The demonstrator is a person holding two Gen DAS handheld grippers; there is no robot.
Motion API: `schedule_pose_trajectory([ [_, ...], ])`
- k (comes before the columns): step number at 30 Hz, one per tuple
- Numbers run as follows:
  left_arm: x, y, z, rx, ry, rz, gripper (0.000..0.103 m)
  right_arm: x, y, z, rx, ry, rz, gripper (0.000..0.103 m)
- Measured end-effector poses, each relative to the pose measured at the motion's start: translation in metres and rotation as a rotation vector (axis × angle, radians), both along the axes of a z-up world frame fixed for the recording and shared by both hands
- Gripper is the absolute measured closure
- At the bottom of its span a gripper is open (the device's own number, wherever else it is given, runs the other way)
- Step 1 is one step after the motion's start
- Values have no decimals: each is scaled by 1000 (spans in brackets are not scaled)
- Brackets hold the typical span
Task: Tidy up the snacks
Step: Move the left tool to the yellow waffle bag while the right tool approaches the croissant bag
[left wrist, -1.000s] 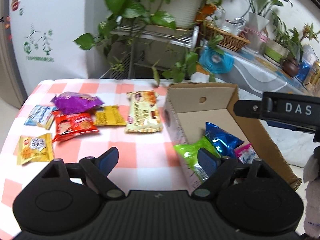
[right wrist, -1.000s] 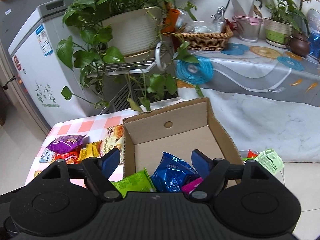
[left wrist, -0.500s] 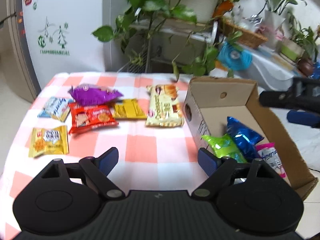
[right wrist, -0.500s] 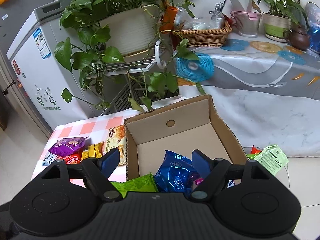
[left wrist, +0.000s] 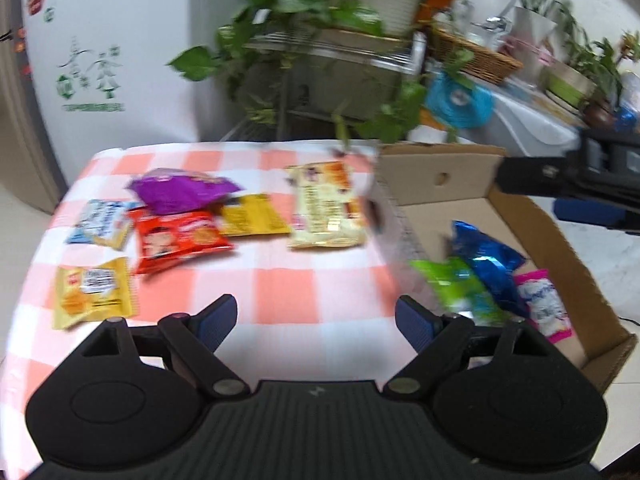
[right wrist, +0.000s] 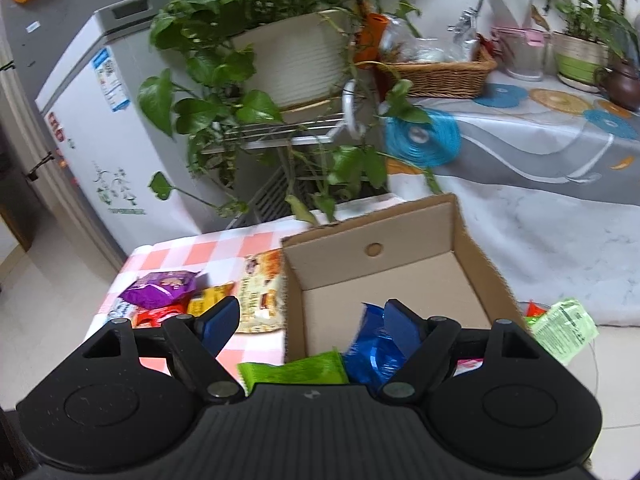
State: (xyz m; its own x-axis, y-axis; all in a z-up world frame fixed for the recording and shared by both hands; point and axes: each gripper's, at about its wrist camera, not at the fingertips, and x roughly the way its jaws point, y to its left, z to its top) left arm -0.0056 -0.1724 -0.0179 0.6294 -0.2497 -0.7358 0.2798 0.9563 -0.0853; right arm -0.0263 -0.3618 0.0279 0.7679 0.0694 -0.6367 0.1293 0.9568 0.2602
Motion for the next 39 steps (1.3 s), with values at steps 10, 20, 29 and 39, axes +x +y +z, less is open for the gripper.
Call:
schedule_pose_trajectory([
  [10,19,79,-4,28,21,104,17,11,34,1,7,-33,162,19],
  [20,49,139,-22,53,41,198,17,26,52,-17,189,82,298,19],
  [29,82,151,-48,57,70,234,17,28,51,-26,125,130,214,19],
  [39,98,153,-71,83,78,258,17,51,71,-25,96,62,212,19],
])
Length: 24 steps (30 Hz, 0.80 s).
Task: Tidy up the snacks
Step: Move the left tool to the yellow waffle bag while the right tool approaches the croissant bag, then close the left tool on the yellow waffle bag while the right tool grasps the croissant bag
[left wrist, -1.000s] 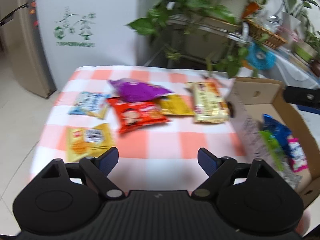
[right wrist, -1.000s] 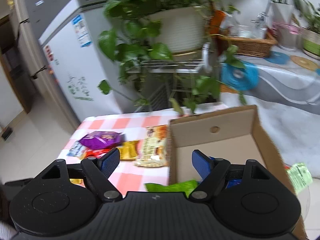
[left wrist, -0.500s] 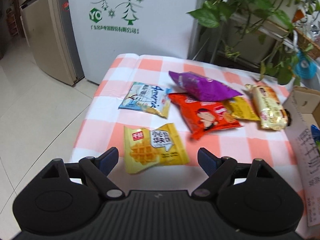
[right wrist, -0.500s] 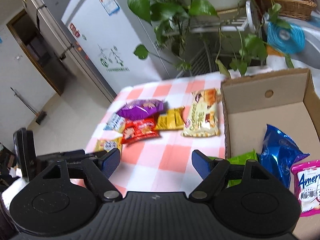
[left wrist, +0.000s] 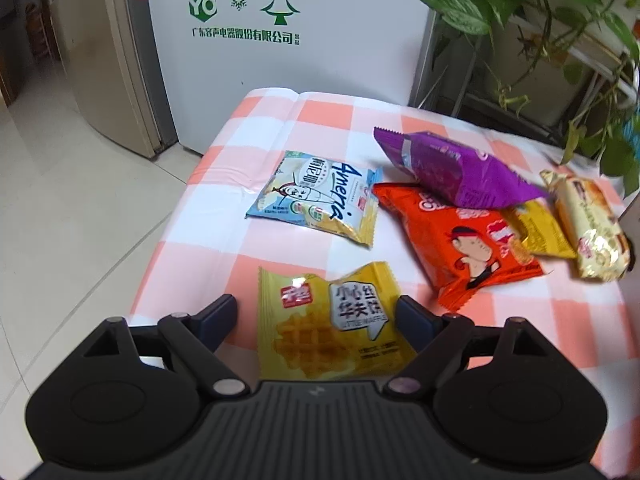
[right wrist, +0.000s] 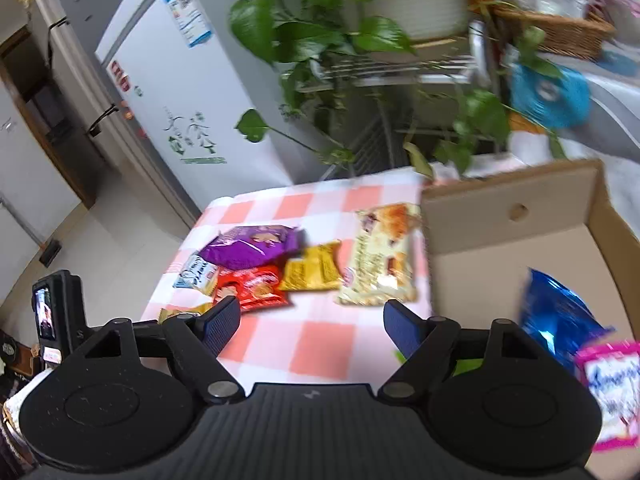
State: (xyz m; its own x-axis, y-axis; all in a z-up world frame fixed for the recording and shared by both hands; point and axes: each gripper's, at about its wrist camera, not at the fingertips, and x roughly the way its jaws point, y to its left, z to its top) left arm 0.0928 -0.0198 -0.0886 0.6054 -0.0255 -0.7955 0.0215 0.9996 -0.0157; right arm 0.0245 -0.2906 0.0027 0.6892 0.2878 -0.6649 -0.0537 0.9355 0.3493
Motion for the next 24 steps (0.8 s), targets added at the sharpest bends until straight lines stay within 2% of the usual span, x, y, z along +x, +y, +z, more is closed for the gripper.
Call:
schedule_pose_trajectory([
  [5,-2,5,0,-10,-12,-1,25,28,23,-11,-91,-3,0,21],
  [11,-8,12,3,-26,-7,-11,34,52,36,-29,-218,42,-97,25],
  [19,-20,19,9,-71,11,-7,43,75,41,-52,-288,100,-213,25],
  [24,-24,17,10,-75,20,-16,43,84,48,-64,-337,106,-223,25],
])
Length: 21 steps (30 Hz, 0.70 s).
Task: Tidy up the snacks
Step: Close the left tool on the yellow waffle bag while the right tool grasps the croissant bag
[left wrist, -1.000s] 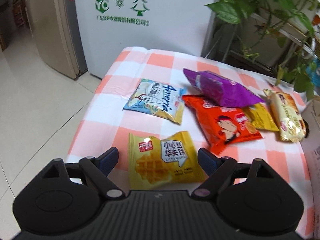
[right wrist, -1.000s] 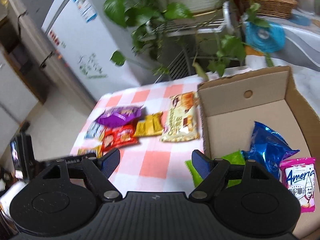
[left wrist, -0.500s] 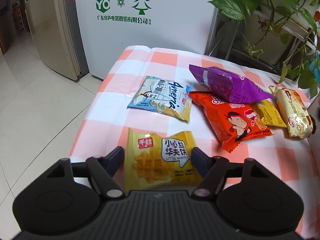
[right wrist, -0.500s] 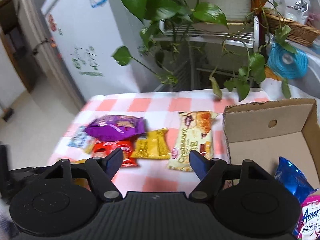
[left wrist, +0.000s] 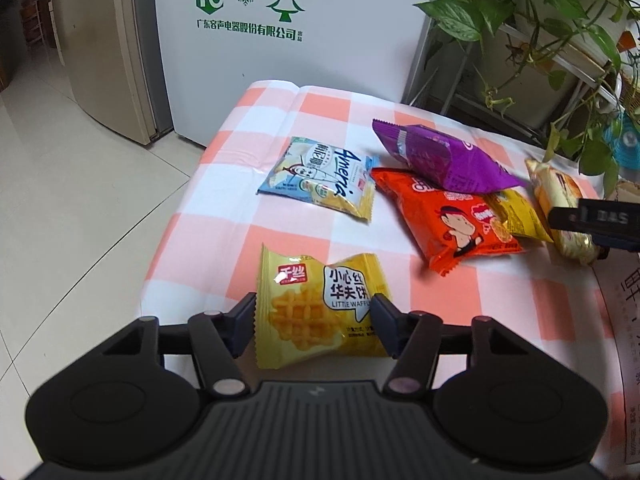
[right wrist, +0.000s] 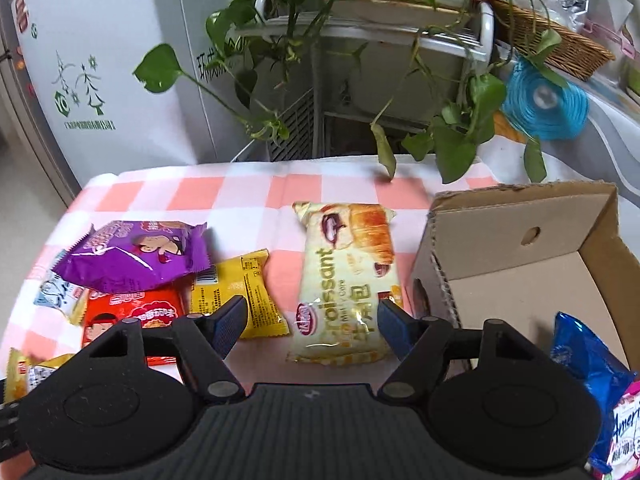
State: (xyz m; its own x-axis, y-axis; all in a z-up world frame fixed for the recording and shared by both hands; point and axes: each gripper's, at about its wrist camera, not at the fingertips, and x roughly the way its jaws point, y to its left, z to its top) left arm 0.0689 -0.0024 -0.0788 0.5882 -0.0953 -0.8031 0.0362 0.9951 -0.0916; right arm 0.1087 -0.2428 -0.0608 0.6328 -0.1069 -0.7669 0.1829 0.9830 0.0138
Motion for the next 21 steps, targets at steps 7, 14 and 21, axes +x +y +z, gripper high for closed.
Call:
schedule_pose_trajectory([
  [7,-1,-1,0,9,-9,-2,44,6,7,-6,-109,-24,8,48],
  [14,-2,1,1,0,-5,3,45,-2,9,-3,-69,4,95,68],
  [21,0,1,2,-18,-2,7,45,-12,0,4,35,7,93,61],
])
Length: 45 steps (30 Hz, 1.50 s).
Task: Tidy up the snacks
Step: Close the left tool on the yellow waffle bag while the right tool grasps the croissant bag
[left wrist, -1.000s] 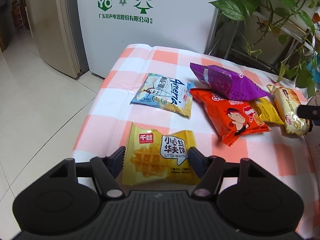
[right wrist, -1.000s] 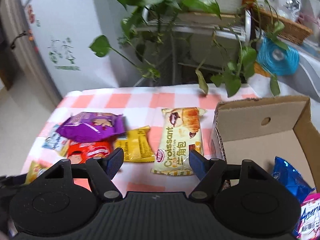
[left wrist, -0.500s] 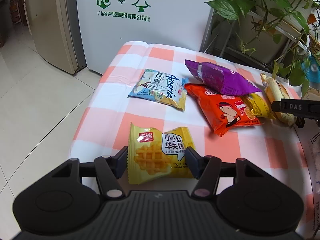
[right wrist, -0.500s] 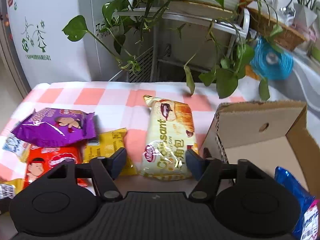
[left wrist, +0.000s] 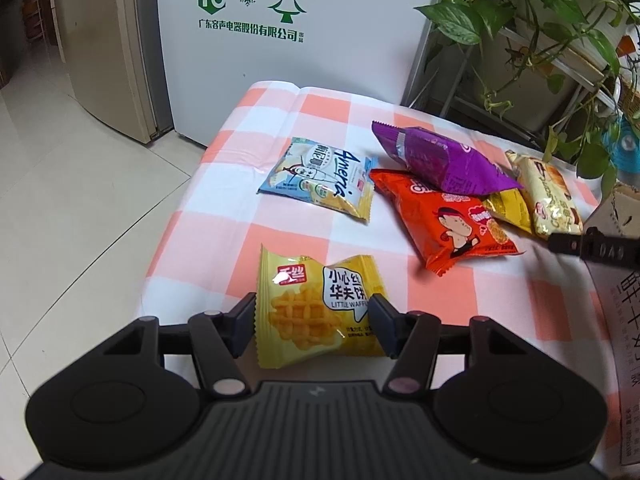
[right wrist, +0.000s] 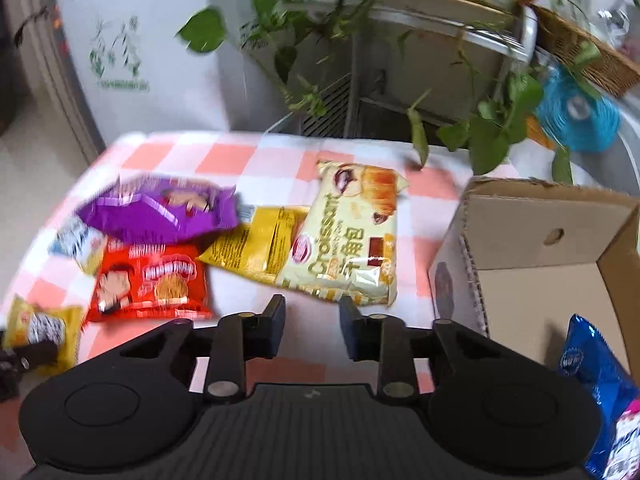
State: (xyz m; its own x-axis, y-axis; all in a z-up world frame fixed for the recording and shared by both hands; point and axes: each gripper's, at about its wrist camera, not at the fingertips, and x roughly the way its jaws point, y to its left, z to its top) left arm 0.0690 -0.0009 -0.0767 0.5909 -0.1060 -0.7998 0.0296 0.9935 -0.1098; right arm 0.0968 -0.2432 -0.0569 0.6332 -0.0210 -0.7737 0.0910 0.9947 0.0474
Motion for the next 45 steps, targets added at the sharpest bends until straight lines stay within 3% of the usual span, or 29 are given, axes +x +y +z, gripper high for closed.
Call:
schedule_pose_trajectory([
  [2,0,-1,2,4,-8,1,45,3,-6,3,32,-30,-35,51],
  [4,1,-3,3,9,-20,2,45,7,-9,3,76,-45,-68,33],
  [17,3,-9,4,17,-47,-27,36,31,-3,-14,-49,-60,-138,19],
  [23,1,-21,10,54,-96,-51,29,38,-2,-18,-97,-74,-150,17],
  [29,3,-24,7,56,-80,-45,29,40,6,-23,-141,-68,-107,16],
  [34,4,-23,6,62,-71,-33,29,38,10,-12,-41,-86,-23,27],
  [42,3,-20,8,58,-68,-19,28,46,9,-4,-108,-151,-39,23],
  [45,3,-22,9,57,-75,-27,26,54,7,-1,-125,-172,-37,16],
])
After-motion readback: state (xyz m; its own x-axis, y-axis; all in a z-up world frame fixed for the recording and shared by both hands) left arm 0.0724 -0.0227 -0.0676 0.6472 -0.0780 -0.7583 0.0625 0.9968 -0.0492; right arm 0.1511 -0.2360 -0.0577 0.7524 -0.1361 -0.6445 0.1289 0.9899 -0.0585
